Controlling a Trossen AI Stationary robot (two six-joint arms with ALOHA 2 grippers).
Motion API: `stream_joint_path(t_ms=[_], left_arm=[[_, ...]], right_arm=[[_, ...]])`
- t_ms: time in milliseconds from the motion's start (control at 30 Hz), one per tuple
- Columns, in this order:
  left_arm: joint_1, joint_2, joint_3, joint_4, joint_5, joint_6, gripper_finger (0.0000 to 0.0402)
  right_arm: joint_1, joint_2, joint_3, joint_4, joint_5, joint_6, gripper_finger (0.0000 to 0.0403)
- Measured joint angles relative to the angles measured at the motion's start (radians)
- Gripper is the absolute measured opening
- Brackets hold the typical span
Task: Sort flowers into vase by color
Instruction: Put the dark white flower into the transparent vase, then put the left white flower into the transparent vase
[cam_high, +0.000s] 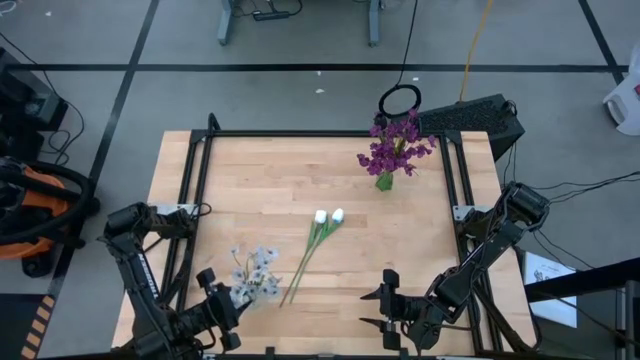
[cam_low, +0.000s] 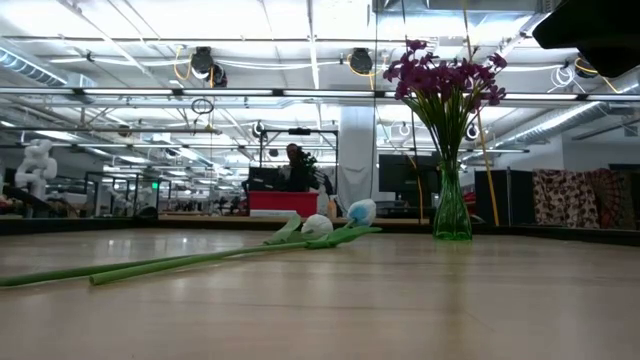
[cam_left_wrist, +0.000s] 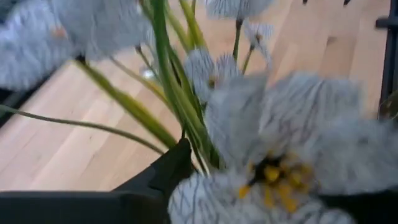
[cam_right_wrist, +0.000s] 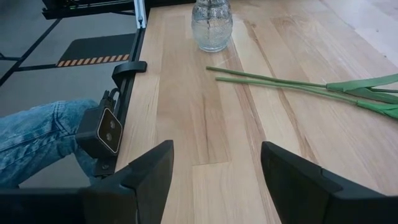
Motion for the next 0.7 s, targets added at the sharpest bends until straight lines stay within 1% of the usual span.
stream_joint_path(t_ms=[133,233,433,500,633,700], left_arm=[[-0.029,0.0,0.0,0.0,0.065,-0.008,0.0186],[-0.062,0.0,0.0,-0.004,0.078,-0.044,0.0187],[-0.128,0.0,0.0,-0.005,0.076,-0.099,0.0187],[-0.143,0.0,0.0,-0.006,0.058,-0.103,0.0187],[-0.153,0.0,0.0,-0.017,0.013,-0.103,0.0187],[-0.144,0.0,0.0,-0.018,0.011,-0.069,0.0187]], right_arm=[[0.0,0.0,0.0,0.0,0.0,0.0,0.0233],[0.0,0.0,0.0,-0.001,0.0,0.0,0.0233],[0.0,0.0,0.0,-0.001,0.0,0.0,0.0233],[0.0,0.0,0.0,-0.001,0.0,0.0,0.0233],[0.0,0.0,0.0,0.0,0.0,0.0,0.0233],[0.0,0.0,0.0,0.0,0.0,0.004,0.0233]])
